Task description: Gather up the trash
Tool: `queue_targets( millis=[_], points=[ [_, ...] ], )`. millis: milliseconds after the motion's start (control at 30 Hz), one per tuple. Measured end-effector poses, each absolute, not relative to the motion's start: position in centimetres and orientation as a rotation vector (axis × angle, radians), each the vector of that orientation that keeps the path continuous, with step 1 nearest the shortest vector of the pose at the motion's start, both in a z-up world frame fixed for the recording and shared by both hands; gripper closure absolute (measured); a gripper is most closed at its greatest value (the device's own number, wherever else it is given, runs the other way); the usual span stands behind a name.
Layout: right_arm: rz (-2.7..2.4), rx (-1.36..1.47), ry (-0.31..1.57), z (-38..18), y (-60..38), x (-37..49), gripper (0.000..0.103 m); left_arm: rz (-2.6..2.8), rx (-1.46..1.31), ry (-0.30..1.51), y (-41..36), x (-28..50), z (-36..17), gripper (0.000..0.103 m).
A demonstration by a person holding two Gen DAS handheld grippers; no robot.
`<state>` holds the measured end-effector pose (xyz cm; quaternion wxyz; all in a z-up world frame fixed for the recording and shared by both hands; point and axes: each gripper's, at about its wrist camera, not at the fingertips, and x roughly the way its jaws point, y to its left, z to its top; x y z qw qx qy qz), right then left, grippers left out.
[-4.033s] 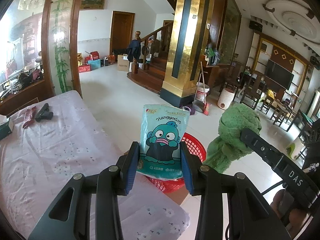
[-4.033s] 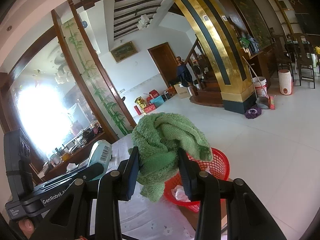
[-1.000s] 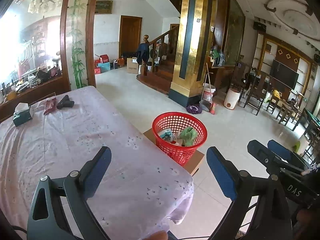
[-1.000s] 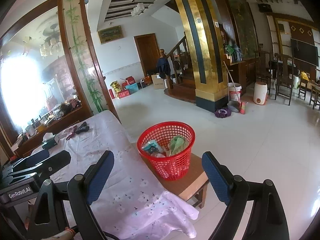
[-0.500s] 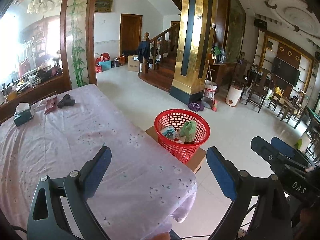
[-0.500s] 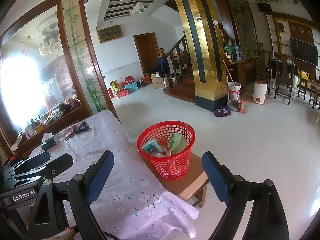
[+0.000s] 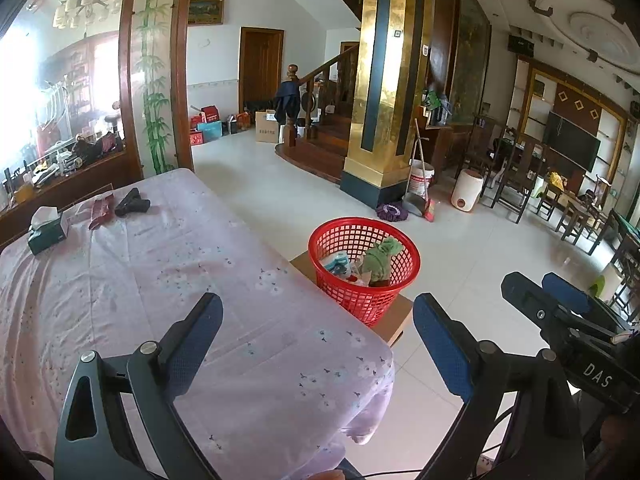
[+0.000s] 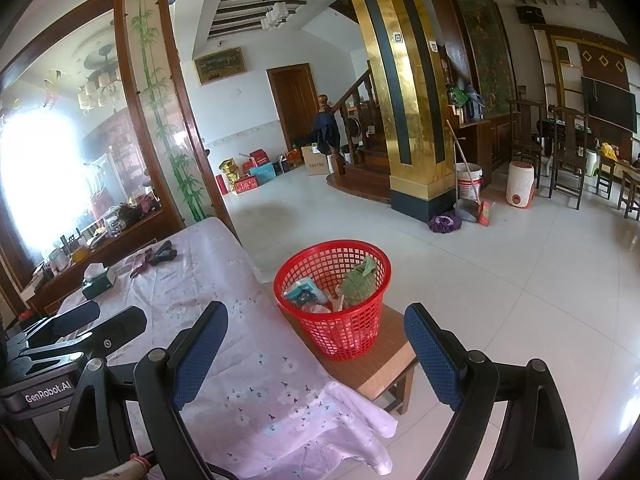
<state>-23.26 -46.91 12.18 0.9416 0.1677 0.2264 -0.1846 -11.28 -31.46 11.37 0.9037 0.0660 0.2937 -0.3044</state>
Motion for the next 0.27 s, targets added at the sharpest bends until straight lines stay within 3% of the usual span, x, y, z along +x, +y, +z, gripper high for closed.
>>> queue_targets(
  millis=[267],
  points=[
    [-0.366, 0.341, 0.467, 12.12, -46.63, -23.14, 0.011, -0.622, 0.110, 0.613, -30.55, -10.93, 11.30, 0.008]
  ],
)
